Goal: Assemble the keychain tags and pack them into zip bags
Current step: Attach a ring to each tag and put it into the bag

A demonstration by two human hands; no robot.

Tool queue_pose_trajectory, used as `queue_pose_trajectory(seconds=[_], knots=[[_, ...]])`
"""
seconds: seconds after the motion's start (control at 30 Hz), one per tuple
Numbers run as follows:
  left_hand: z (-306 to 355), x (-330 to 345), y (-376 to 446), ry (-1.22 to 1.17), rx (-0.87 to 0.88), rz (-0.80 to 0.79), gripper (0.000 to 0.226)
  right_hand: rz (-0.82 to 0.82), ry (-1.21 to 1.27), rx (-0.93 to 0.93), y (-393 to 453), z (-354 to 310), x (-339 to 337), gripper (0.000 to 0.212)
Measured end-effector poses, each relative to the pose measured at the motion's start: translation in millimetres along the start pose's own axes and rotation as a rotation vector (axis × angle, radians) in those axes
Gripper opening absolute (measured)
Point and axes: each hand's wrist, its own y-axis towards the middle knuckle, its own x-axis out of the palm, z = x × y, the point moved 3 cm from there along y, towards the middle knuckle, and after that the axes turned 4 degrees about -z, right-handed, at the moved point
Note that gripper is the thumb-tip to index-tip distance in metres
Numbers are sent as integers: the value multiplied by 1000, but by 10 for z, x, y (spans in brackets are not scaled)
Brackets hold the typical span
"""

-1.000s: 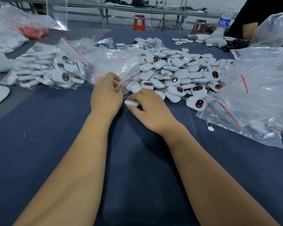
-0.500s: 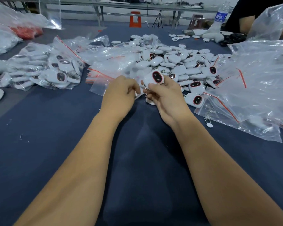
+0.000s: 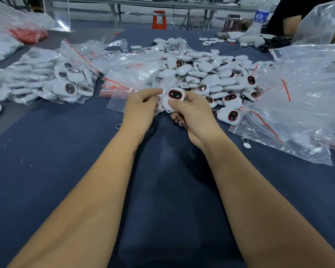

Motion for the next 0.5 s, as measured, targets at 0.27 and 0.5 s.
queue_pose_trajectory(seconds=[0.27, 0.5], knots=[[59, 64, -59, -149, -33, -43, 25, -5, -109, -17, -16, 37, 108, 23], [23, 134, -63, 15, -30, 15, 20, 37, -110, 12, 27, 66, 178, 21]])
